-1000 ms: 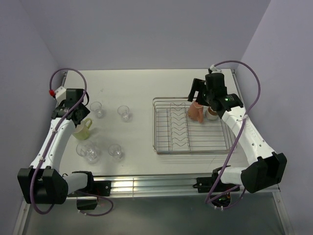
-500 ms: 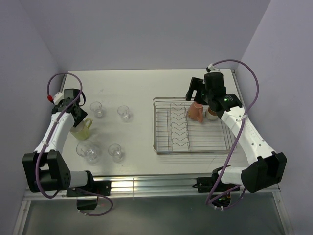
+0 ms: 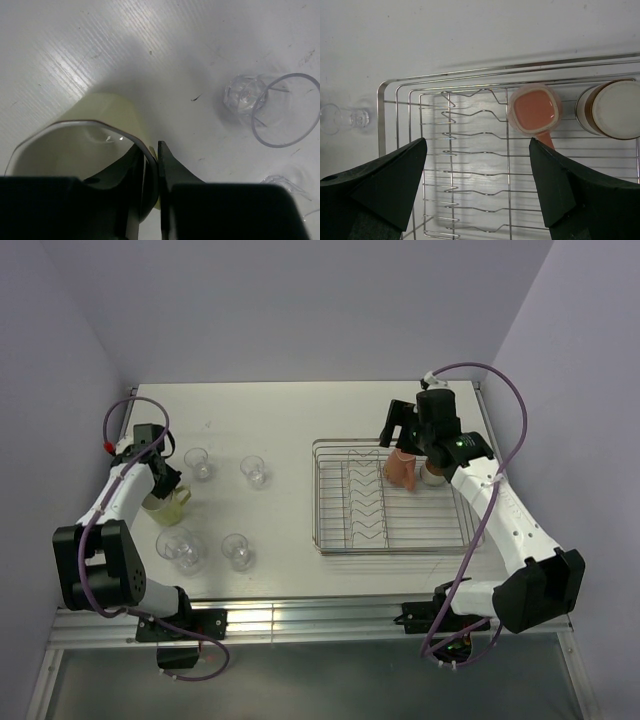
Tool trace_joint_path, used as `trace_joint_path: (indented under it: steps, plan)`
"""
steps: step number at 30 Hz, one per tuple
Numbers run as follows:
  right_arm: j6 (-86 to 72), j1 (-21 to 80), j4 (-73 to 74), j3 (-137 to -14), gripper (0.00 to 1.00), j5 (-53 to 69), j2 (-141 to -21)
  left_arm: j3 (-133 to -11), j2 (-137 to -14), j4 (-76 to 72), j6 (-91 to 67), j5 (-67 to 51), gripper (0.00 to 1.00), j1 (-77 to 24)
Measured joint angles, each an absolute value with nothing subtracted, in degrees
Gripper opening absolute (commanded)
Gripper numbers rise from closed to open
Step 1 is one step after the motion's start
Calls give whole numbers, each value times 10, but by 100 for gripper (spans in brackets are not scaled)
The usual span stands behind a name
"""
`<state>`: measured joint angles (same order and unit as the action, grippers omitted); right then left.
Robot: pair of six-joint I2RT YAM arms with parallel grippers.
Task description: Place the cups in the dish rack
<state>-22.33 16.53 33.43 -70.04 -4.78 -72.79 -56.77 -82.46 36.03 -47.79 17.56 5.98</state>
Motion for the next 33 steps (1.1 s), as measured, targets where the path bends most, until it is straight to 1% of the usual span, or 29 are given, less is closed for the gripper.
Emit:
trace_joint_path:
  steps: [2, 3, 9, 14, 20, 23, 27, 30, 33]
  plan:
    - [-222, 165, 334, -700, 90, -47, -731, -564, -824, 357, -474, 168, 8, 63]
    - [-222, 165, 334, -700, 90, -46, -733, -564, -824, 356, -474, 168, 0, 65]
    - [-220, 166, 334, -697, 90, -44, -736, -564, -817, 352, -456, 144, 0, 84]
    - [-220, 166, 334, -697, 90, -40, -736, -568, -779, 377, -441, 119, 0, 90]
    - [-220, 166, 333, -697, 90, -40, -736, -649, -692, 423, -420, 99, 0, 78]
    - [-220, 166, 333, -697, 90, -40, -736, -729, -675, 443, -401, 109, 0, 30]
    - [-226, 166, 331, -697, 91, -34, -734, -848, -687, 444, -371, 100, 0, -100]
    - [-235, 166, 325, -698, 91, -17, -723, -874, -696, 389, -356, 11, 0, -170]
    - [-245, 166, 313, -704, 92, 13, -706, -861, -704, 326, -358, -113, 0, -187]
